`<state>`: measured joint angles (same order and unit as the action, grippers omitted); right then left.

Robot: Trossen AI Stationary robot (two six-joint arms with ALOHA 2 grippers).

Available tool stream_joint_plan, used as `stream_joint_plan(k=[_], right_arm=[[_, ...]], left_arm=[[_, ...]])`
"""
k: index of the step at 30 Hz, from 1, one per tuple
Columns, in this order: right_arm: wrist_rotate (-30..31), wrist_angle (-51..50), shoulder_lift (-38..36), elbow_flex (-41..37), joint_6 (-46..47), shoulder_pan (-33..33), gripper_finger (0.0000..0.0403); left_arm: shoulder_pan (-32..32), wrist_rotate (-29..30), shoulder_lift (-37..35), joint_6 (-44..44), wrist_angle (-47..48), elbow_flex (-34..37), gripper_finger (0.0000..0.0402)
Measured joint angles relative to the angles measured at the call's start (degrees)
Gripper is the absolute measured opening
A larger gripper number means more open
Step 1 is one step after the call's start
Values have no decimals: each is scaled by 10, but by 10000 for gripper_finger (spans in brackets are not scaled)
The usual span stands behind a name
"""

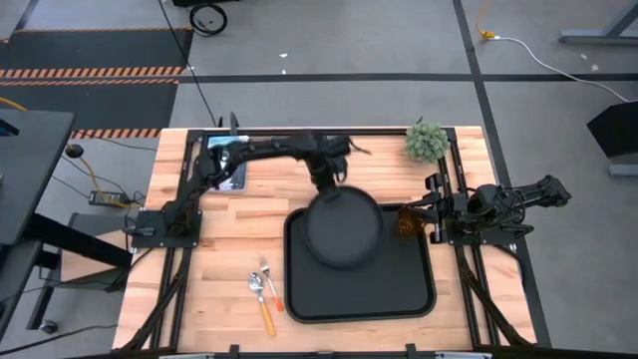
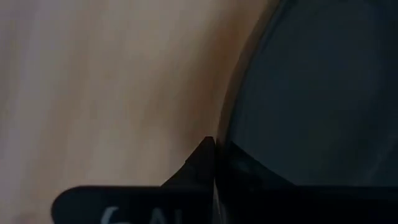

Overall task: Pick and place plate/cup/fork/spoon on tray
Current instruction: Put the black plate on the black tray to the bottom of the orange cup

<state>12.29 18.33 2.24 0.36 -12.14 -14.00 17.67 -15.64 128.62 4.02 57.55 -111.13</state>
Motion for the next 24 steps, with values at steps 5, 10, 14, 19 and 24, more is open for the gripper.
stream_joint_plan(k=[5,10,14,19,24], right_arm=[[0,0,0,0,0,0,45],[0,0,0,0,0,0,45],[0,0,0,0,0,0,45],[0,0,0,0,0,0,45],[0,-2,0,0,0,0,45]], left_arm=[[-58,-3,0,30,-39,0,13],[-99,13,0,67,-81,0,13],[-123,19,0,94,-111,0,13],[-143,21,11,103,-123,0,14],[-151,28,30,103,-140,0,25]])
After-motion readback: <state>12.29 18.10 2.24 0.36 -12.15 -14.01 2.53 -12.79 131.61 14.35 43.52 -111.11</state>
